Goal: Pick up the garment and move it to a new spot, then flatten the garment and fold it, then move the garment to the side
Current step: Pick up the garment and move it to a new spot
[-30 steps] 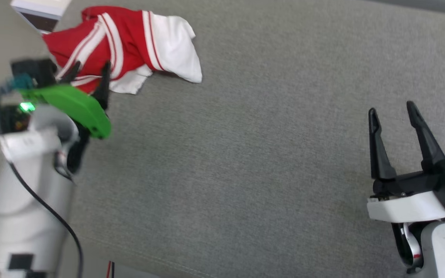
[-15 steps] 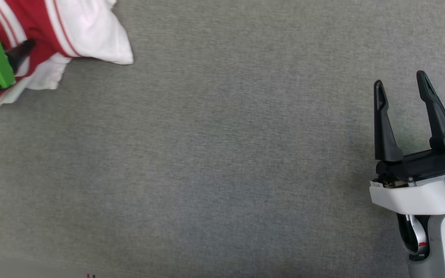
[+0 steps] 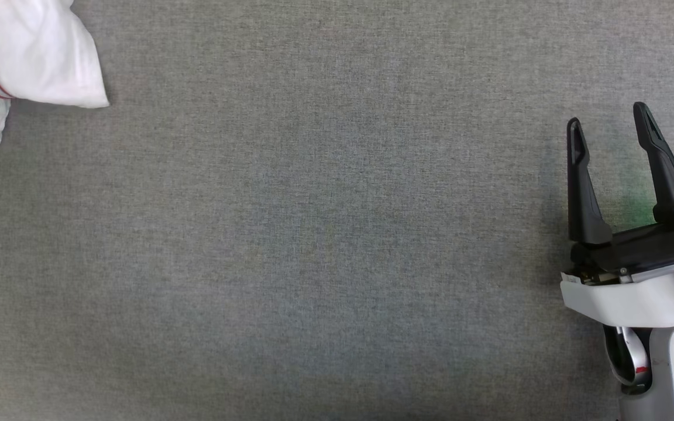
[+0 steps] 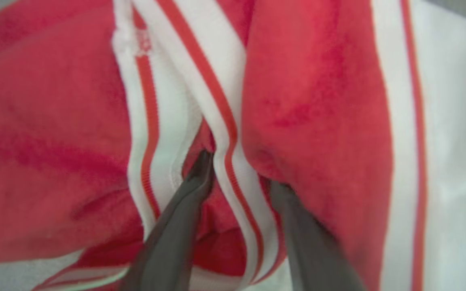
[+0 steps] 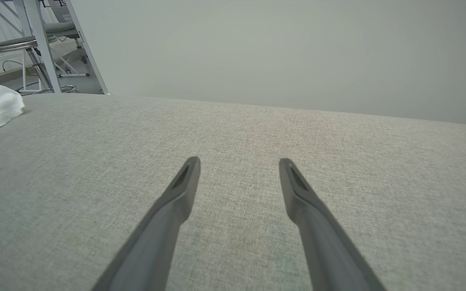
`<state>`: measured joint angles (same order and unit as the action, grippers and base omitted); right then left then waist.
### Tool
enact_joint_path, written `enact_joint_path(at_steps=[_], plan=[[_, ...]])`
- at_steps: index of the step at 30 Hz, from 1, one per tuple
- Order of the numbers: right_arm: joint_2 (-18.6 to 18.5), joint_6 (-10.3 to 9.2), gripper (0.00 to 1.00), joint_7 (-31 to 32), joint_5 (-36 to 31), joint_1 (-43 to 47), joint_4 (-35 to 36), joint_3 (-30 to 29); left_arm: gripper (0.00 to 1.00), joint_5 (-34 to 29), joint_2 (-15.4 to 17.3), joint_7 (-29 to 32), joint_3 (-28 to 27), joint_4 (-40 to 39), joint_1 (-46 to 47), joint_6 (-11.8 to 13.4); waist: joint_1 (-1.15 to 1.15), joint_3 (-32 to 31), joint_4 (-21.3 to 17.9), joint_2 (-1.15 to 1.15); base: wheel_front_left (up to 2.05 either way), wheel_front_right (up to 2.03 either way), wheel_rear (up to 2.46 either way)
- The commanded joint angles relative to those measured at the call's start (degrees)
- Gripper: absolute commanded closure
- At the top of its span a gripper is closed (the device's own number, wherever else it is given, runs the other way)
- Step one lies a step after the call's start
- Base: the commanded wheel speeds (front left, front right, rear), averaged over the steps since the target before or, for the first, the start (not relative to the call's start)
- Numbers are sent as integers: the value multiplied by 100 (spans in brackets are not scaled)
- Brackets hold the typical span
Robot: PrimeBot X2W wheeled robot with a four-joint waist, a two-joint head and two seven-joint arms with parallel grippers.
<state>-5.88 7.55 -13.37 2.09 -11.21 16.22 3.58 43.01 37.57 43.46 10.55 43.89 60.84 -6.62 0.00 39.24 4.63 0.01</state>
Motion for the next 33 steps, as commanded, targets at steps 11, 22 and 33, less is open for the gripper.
enact_joint_path(at_steps=[11, 22, 33], plan=[[30, -6, 0, -37, -55, 6, -205, 66, 100, 7, -163, -1120, 145, 44, -216, -75, 0, -640, 130, -1, 0, 0, 0], [170, -6, 0, -127, 47, 277, -678, 31, 100, -325, -138, -2788, 521, -514, -250, -85, 0, -1882, 146, -1, 0, 0, 0], [292, -6, 0, -160, 207, 444, -873, -77, 100, -607, -503, -3356, 1198, -1725, -385, -82, 0, -2655, -95, -1, 0, 0, 0]])
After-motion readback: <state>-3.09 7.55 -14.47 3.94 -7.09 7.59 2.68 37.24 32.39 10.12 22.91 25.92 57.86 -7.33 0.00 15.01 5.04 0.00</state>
